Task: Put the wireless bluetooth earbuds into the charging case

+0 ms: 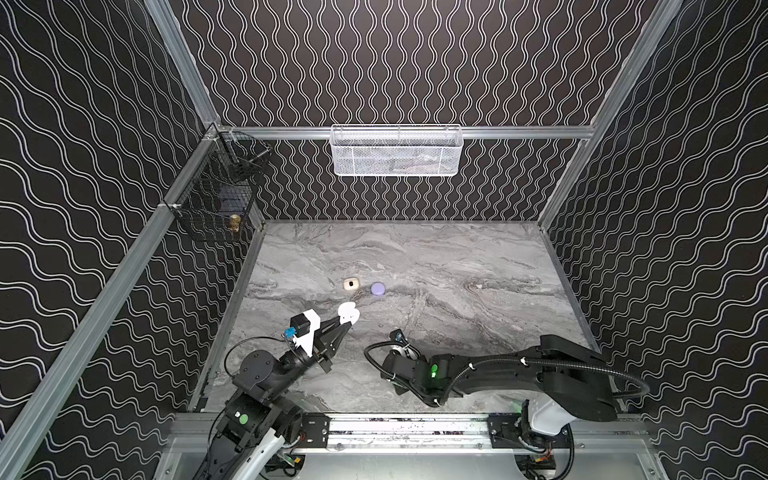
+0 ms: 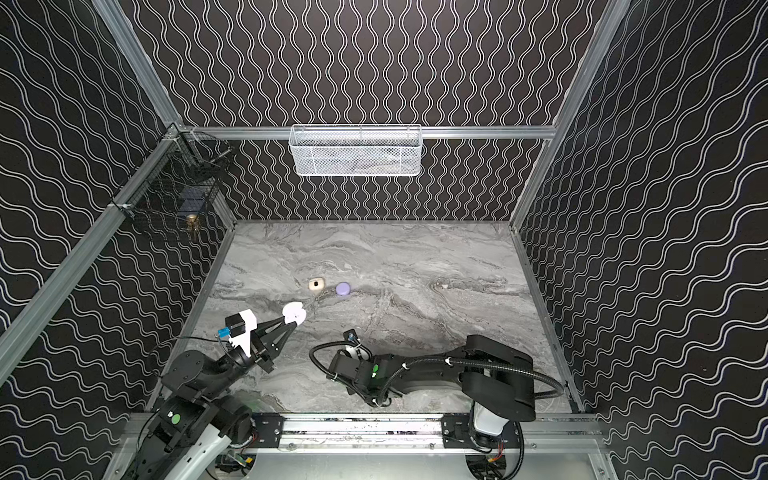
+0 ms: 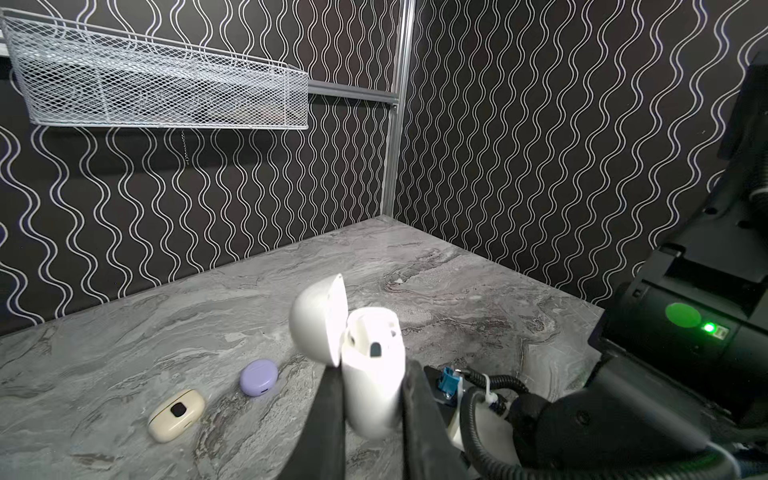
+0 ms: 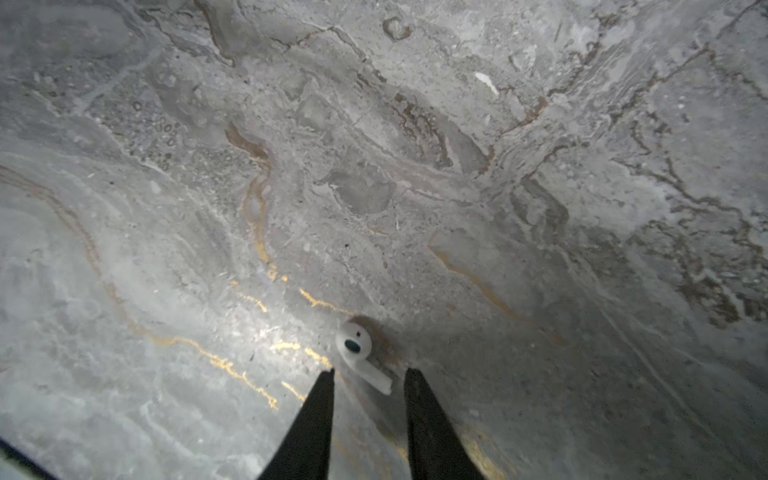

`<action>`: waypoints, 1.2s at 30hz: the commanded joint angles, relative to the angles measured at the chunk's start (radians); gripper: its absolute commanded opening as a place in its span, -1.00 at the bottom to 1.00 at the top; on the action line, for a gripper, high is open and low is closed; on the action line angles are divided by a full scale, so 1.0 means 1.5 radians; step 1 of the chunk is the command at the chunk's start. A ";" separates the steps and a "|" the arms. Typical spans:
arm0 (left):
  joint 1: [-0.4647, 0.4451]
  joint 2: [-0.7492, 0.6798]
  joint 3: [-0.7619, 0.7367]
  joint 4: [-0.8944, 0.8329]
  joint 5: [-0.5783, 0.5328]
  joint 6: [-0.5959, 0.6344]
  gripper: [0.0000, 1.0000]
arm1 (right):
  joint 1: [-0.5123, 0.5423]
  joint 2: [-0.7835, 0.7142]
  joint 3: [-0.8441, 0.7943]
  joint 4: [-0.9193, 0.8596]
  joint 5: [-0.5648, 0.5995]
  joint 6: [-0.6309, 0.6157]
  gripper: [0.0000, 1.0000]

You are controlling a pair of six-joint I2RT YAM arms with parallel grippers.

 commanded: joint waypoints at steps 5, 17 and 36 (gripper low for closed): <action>0.001 -0.009 0.005 0.009 -0.005 0.006 -1.00 | -0.020 0.017 0.013 0.017 0.009 0.003 -0.43; 0.000 -0.012 0.004 0.008 -0.004 0.008 -1.00 | -0.059 -0.008 -0.035 0.021 0.013 0.048 -0.44; 0.000 -0.024 0.005 0.004 0.000 0.005 -1.00 | -0.033 -0.058 -0.062 0.088 -0.029 -0.042 -0.02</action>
